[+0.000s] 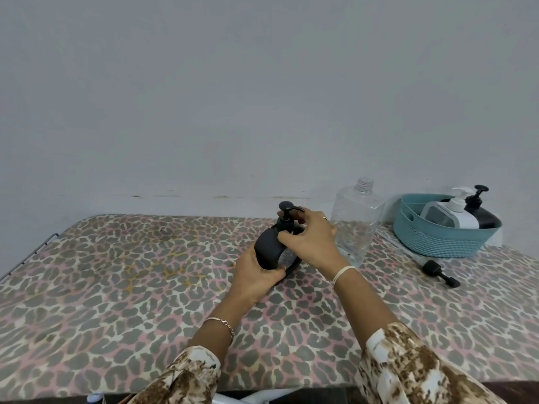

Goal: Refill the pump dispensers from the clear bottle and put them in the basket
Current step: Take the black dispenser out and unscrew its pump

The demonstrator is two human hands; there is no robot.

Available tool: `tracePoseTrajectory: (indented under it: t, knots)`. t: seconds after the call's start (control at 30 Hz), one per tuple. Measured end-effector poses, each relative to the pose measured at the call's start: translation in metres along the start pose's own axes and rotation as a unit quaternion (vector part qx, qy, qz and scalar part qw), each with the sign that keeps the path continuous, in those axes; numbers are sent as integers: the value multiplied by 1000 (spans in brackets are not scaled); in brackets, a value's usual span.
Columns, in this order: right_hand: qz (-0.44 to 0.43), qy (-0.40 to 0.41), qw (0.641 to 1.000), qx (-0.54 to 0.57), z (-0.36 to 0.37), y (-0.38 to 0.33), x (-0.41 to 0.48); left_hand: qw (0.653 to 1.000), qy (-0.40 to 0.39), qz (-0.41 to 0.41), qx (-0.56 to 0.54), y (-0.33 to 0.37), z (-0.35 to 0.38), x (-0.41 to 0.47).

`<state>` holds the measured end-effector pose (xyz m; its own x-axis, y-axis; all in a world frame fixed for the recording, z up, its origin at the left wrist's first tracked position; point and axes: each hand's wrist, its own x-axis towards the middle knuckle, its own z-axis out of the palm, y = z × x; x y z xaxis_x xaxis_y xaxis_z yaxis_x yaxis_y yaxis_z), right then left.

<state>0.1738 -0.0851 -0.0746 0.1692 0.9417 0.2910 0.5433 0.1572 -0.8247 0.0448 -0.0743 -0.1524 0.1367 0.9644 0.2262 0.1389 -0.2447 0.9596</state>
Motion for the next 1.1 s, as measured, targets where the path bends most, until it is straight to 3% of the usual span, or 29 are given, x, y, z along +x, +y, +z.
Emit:
tracePoseTrajectory:
  t: [0.17, 0.33, 0.5, 0.7, 0.9, 1.1]
  knots:
    - [17, 78, 996, -51, 2, -2, -1, 1000, 7, -10, 0, -2, 0, 0]
    - [9, 14, 1000, 25, 3, 1, -1, 1000, 8, -3, 11, -1, 0, 0]
    - [-27, 60, 993, -101, 0, 0, 2, 1000, 14, -21, 5, -1, 0, 1]
    - [-4, 43, 999, 19, -25, -16, 1, 999, 27, -29, 32, 0, 1, 1]
    - [15, 61, 982, 179, -70, -30, -8, 997, 44, -39, 56, -1, 3, 1]
    - [9, 148, 964, 219, -99, -1, -33, 995, 71, -34, 65, -3, 7, -2]
